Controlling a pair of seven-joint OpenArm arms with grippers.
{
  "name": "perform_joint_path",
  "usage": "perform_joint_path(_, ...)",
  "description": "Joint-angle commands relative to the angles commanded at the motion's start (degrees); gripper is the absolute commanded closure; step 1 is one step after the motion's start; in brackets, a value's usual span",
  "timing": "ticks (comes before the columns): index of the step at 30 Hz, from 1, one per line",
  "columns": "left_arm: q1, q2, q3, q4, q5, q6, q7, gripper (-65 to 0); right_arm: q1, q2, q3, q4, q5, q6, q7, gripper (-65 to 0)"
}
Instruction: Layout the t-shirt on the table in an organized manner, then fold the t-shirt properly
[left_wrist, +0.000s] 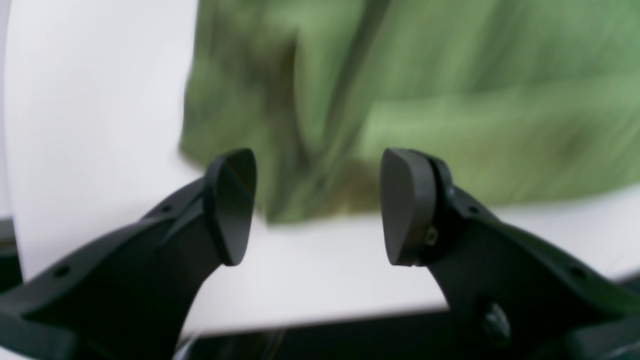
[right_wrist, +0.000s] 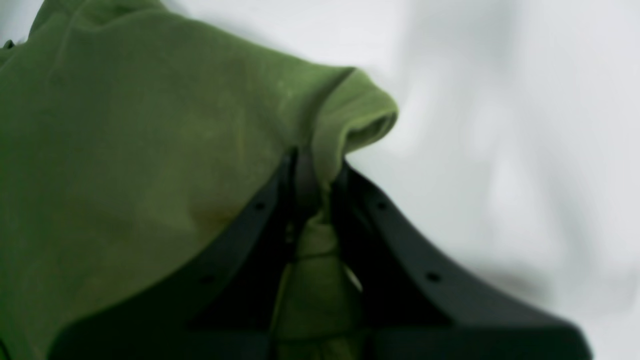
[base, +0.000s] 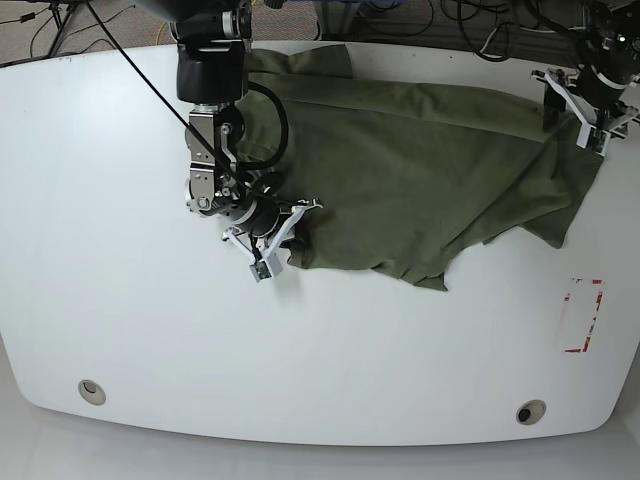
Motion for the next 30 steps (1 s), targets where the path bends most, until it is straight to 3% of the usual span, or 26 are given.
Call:
perform_joint_path(3,-3.9,1.8,-4.5,-0.3,-2.1,0.0,0.1,-36.4,-0.1,0.1,0.0,0.0,0.0,0.0,0.0,-0.5)
perform_joint_path(6,-7.0,2.5,-7.0,-1.0,0.2,0.0,0.5,-36.5,-0.3,0.1,0.0,0.0,0.0,0.0,0.0,-0.2)
perform_joint_path(13,-18.5,2.0,-7.2,-7.2,13.4,0.0,6.9,-43.5,-0.4,0.0,0.0,0.0,0.2,0.09,0.0,-0.2)
perform_joint_path(18,-24.4,-0.6,-7.3,-15.1,19.8,0.0,6.7,-46.0,-0.4,-0.1,0.0,0.0,0.4,0.09,0.0,-0.2)
perform_joint_path(26,-29.5,-5.6,-7.1,-29.5,20.1,0.0,6.7,-46.0,-0.4,-0.1,0.0,0.0,0.4,0.09,0.0,-0.2)
perform_joint_path(30,-30.5,-6.4,-6.9,-34.7,20.0,0.0,6.7,-46.0,-0.4,-0.1,0.0,0.0,0.4,0.09,0.0,-0.2)
